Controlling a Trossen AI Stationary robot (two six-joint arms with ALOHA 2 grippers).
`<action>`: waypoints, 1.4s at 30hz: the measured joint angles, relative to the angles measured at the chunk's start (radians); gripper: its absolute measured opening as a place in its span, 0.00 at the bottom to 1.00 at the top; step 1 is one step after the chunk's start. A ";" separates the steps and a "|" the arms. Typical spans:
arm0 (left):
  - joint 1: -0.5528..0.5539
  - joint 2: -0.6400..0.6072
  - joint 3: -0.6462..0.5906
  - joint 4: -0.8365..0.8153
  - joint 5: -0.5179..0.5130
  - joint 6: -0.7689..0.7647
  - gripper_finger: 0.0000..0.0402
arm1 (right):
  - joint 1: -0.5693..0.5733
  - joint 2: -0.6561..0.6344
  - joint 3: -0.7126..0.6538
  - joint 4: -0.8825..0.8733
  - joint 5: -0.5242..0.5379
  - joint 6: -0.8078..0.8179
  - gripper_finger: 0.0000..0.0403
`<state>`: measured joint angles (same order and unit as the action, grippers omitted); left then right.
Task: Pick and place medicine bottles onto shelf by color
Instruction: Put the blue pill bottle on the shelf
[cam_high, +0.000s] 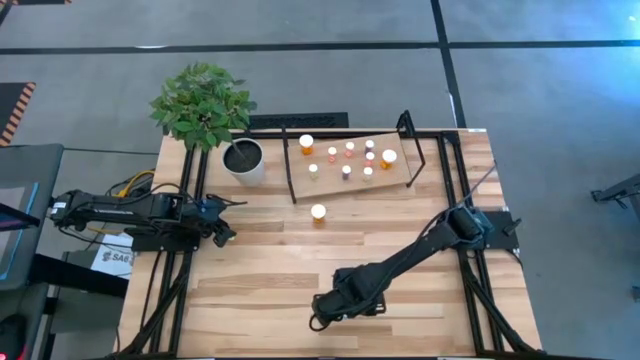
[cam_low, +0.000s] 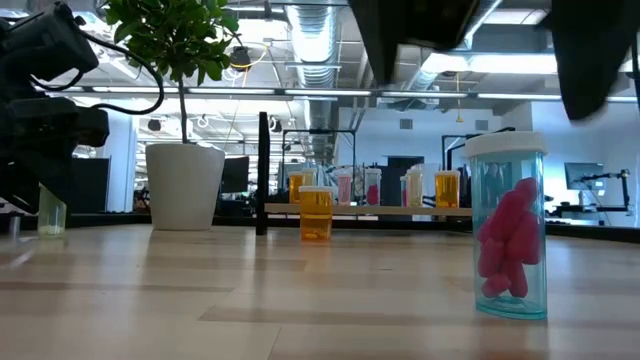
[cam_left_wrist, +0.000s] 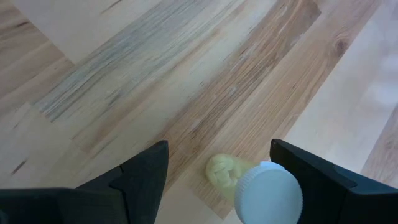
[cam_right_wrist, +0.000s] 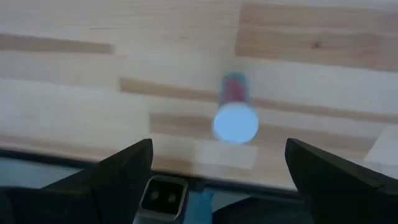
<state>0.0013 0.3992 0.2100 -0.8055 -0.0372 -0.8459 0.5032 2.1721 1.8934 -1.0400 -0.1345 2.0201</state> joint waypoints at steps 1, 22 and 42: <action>0.000 0.000 0.000 0.000 0.000 0.000 0.66 | 0.002 0.008 0.000 0.002 0.001 0.003 0.96; 0.000 0.000 0.000 0.000 0.000 0.000 0.66 | 0.015 0.077 -0.019 0.035 -0.002 0.054 0.95; 0.000 0.000 0.000 0.000 0.000 0.000 0.66 | 0.007 0.077 -0.017 0.032 0.027 0.048 0.71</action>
<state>0.0013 0.3992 0.2096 -0.8051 -0.0376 -0.8459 0.5103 2.2486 1.8759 -1.0084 -0.1071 2.0682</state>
